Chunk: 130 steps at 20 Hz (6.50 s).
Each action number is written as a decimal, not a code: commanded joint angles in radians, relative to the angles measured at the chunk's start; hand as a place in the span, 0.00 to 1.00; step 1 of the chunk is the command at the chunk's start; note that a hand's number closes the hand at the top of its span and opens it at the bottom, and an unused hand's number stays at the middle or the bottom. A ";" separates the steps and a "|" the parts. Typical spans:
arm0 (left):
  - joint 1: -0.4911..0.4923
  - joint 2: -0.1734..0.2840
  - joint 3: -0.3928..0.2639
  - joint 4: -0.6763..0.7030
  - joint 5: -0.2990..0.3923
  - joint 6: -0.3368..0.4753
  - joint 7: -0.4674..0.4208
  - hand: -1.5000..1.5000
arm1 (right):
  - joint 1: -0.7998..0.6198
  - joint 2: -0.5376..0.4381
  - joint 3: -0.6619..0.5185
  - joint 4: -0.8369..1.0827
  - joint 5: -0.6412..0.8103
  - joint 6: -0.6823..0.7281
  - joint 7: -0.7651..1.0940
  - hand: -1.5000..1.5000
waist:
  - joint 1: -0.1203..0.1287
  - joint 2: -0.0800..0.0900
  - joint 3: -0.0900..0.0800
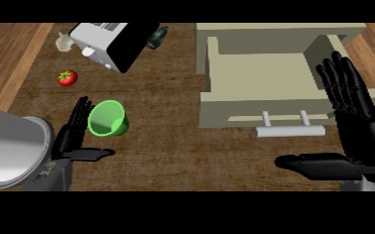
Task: Pick up the cup, place it into the drawer and close the drawer
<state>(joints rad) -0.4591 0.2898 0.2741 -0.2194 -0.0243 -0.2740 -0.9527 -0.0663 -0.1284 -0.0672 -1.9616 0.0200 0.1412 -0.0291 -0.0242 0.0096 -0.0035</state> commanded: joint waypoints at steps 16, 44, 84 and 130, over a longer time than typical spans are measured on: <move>-0.033 -0.027 0.007 0.039 0.006 -0.186 -0.121 0.00 | -0.011 -0.016 -0.022 0.057 -0.017 0.035 -0.027 0.00 | -0.003 0.005 -0.001; -0.012 -0.121 0.121 -0.105 0.170 -0.161 -0.206 1.00 | -0.046 -0.027 -0.045 0.011 -0.041 0.027 0.051 0.00 | 0.006 -0.002 0.000; -0.713 -0.290 -0.345 -0.529 0.285 0.511 0.668 1.00 | 0.031 -0.067 -0.135 0.069 -0.100 0.110 -0.044 0.00 | -0.021 -0.003 0.004; -0.832 -0.290 -0.872 -0.311 0.709 0.793 0.553 0.00 | -0.044 -0.140 -0.134 0.001 -0.305 0.267 0.077 1.00 | -0.022 -0.004 0.004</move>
<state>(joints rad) -1.2789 0.0001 -0.6117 -0.4985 0.6570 0.4953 -0.3936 -0.1042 -0.2209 -0.1964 -1.9178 -0.2541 0.3728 -0.0039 -0.0570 0.0100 0.0006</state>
